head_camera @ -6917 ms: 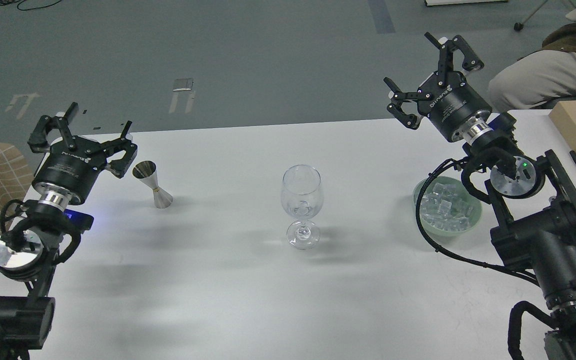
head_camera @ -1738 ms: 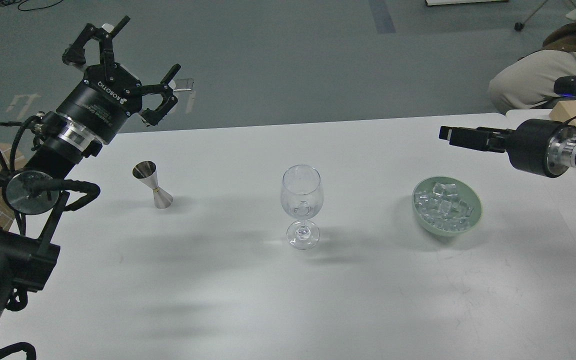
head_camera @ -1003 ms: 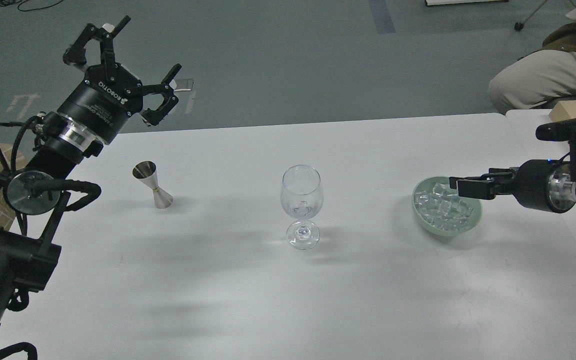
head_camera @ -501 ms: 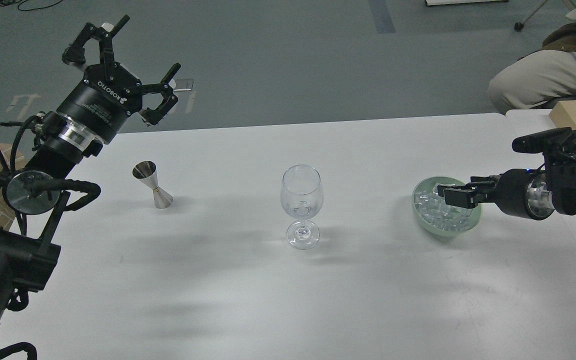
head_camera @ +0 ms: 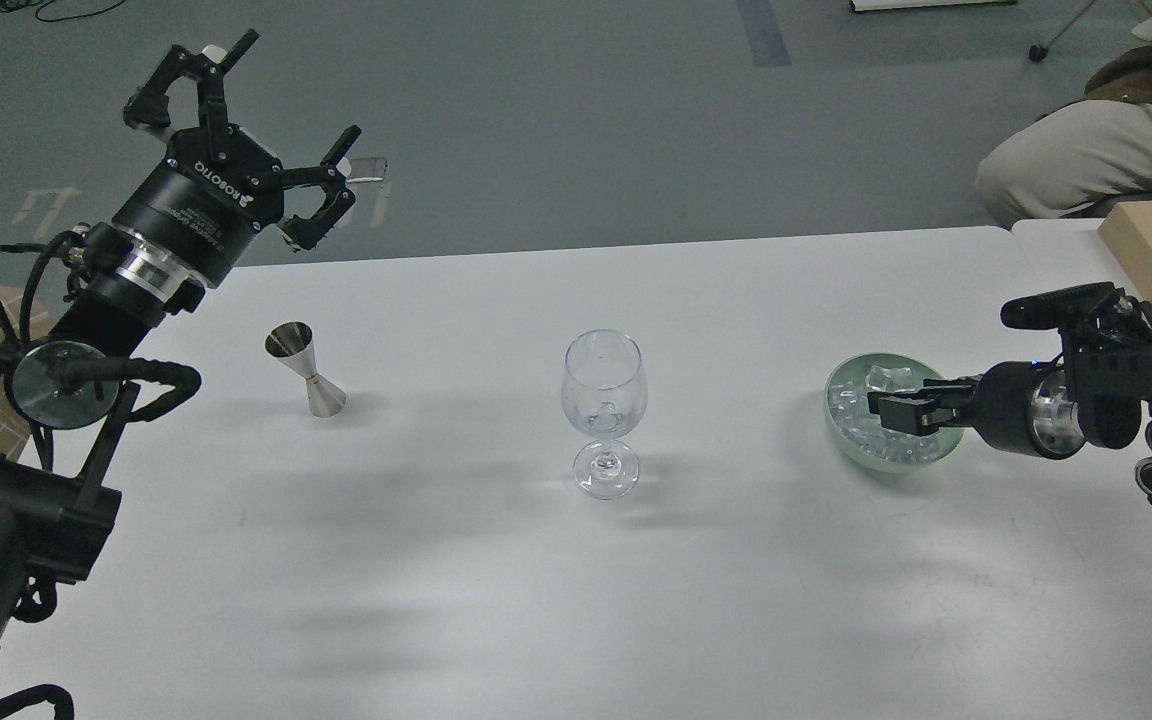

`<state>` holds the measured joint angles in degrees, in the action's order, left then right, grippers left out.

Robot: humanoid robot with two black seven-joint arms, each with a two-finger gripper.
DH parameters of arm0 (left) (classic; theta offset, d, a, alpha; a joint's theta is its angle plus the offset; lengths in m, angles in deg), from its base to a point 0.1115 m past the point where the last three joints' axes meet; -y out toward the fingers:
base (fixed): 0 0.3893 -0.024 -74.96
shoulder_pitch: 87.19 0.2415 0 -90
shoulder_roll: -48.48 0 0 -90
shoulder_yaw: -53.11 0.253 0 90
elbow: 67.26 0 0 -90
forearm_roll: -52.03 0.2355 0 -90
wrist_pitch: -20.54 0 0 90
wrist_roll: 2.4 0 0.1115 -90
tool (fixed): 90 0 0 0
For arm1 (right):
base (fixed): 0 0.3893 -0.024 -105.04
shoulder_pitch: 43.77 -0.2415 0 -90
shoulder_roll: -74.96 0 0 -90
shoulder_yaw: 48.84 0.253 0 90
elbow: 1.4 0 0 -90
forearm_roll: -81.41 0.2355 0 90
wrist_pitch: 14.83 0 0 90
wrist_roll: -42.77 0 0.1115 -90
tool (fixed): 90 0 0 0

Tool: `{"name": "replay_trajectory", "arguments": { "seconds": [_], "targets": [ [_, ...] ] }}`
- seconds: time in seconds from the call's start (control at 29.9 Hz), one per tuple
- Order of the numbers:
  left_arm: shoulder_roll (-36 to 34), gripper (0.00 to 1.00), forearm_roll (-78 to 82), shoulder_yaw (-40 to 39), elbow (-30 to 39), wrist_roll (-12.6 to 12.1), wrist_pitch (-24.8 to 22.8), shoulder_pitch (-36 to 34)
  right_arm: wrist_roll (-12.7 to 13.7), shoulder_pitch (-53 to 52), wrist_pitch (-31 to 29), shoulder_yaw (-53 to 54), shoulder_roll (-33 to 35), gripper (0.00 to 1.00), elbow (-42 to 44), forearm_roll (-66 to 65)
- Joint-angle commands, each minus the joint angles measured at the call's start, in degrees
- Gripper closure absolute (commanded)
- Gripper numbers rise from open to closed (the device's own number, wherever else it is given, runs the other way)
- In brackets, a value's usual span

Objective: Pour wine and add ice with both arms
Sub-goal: 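Lower the right gripper into the bowl and pinch an ice cube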

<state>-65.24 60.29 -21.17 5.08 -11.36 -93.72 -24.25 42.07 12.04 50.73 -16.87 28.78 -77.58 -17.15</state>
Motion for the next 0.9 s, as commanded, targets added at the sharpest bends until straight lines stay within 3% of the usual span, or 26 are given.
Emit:
{"name": "replay_trajectory", "arguments": {
  "seconds": [0.0, 0.53, 0.63, 0.87],
  "targets": [
    [-0.02, 0.02, 0.0, 0.01, 0.0, 0.0, 0.0, -0.01, 0.0, 0.0, 0.0, -0.16, -0.32, 0.3, 0.24, -0.05],
    [0.07, 0.02, 0.0, 0.01, 0.0, 0.0, -0.09, -0.01, 0.0, 0.0, -0.09, -0.25, -1.99, 0.37, 2.35, -0.84],
    [-0.02, 0.02, 0.0, 0.01, 0.0, 0.0, 0.0, -0.01, 0.0, 0.0, -0.18, -0.25, -2.34, 0.44, 2.7, -0.84],
    [-0.02, 0.02, 0.0, 0.01, 0.0, 0.0, 0.0, -0.01, 0.0, -0.09, -0.26, -1.21, -2.6, 0.45, 2.79, -0.84]
  ]
}}
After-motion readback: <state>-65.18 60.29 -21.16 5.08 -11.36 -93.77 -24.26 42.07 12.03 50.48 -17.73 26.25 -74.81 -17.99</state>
